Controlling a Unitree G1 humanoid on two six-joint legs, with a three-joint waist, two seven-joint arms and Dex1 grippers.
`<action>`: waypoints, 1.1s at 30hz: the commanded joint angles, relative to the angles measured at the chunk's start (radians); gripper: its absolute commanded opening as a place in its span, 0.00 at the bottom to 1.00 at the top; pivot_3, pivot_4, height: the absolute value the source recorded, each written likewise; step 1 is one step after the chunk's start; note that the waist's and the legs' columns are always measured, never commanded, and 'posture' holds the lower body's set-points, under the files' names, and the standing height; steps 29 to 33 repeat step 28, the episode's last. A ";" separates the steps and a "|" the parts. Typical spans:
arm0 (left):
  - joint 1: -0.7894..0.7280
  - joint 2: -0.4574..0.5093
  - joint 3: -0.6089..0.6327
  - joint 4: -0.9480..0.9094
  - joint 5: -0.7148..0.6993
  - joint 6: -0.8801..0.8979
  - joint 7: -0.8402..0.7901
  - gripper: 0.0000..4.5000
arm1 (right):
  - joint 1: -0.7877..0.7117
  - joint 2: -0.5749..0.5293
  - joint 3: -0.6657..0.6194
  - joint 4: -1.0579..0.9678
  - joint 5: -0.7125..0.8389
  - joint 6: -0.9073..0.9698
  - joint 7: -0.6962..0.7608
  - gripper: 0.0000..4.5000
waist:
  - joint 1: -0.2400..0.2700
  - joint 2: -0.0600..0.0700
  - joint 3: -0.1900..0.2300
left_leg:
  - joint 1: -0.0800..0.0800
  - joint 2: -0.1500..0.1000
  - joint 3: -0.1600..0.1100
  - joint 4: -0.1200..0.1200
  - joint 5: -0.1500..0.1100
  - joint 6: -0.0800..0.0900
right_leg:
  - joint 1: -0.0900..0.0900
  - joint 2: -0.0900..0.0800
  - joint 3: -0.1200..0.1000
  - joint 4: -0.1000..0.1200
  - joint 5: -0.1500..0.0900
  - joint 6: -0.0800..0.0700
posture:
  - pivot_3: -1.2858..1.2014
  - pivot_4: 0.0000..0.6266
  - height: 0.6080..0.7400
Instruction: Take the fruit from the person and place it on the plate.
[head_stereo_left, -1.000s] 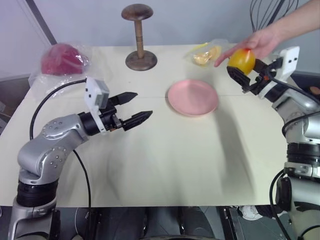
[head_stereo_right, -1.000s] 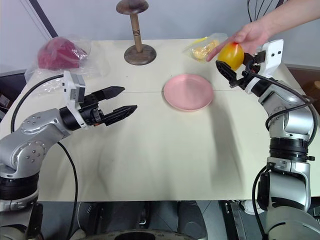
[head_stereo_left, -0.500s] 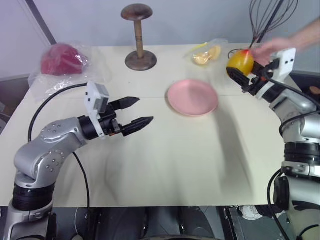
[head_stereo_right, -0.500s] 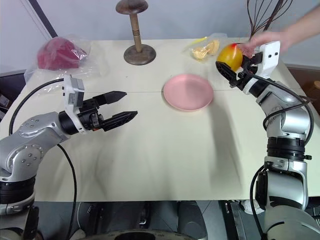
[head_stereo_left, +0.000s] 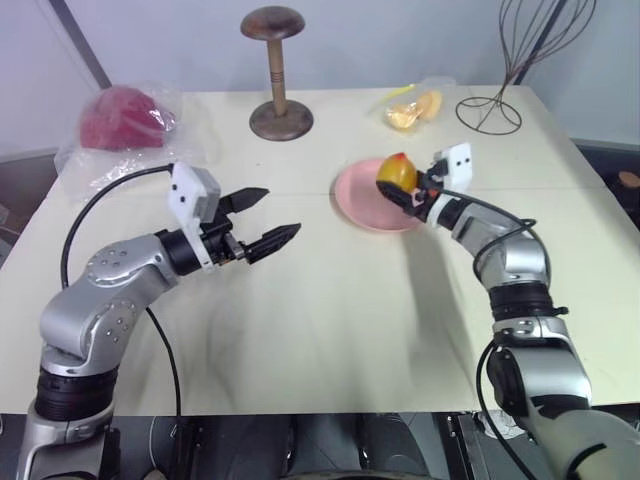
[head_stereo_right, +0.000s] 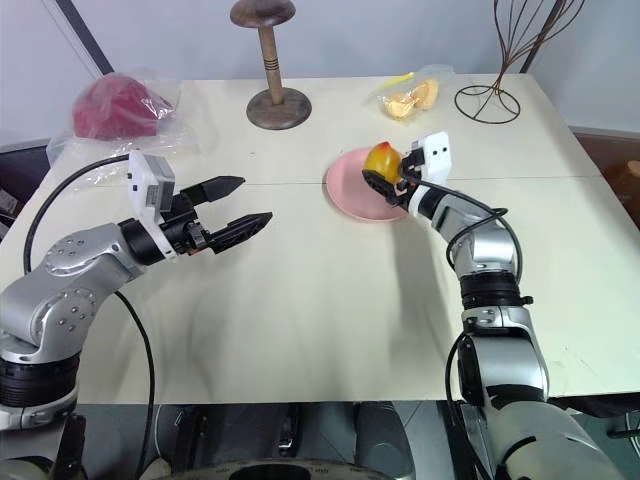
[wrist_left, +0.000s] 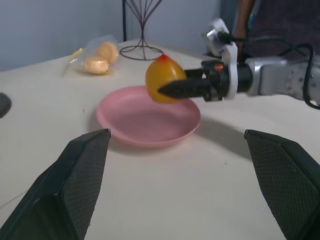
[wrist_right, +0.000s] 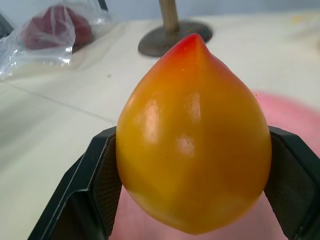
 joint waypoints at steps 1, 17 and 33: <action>0.025 -0.003 0.001 -0.051 0.015 -0.020 0.010 1.00 | -0.051 0.003 -0.032 0.039 -0.014 -0.063 -0.013 0.82 | 0.000 0.000 0.000 | 0.000 0.000 0.000 0.000 0.000 0.000 | 0.000 0.000 0.000 0.000 0.000 0.000 | 0.52 0.24 1.00; 0.028 -0.103 0.050 0.049 0.190 -0.148 0.176 1.00 | -0.088 -0.051 -0.136 -0.076 0.016 -0.102 -0.061 0.99 | 0.005 0.000 0.000 | 0.000 0.000 0.000 0.000 0.000 0.000 | 0.000 0.000 0.000 0.000 0.000 0.000 | 0.52 0.24 1.00; 0.128 -0.211 0.125 0.128 0.339 -0.291 0.358 1.00 | 0.191 -0.201 -0.212 -0.237 -0.037 -0.162 -0.119 0.99 | 0.004 0.000 0.000 | 0.000 0.000 0.001 0.000 0.000 0.000 | 0.000 -0.001 0.000 0.000 0.000 0.000 | 0.52 0.24 1.00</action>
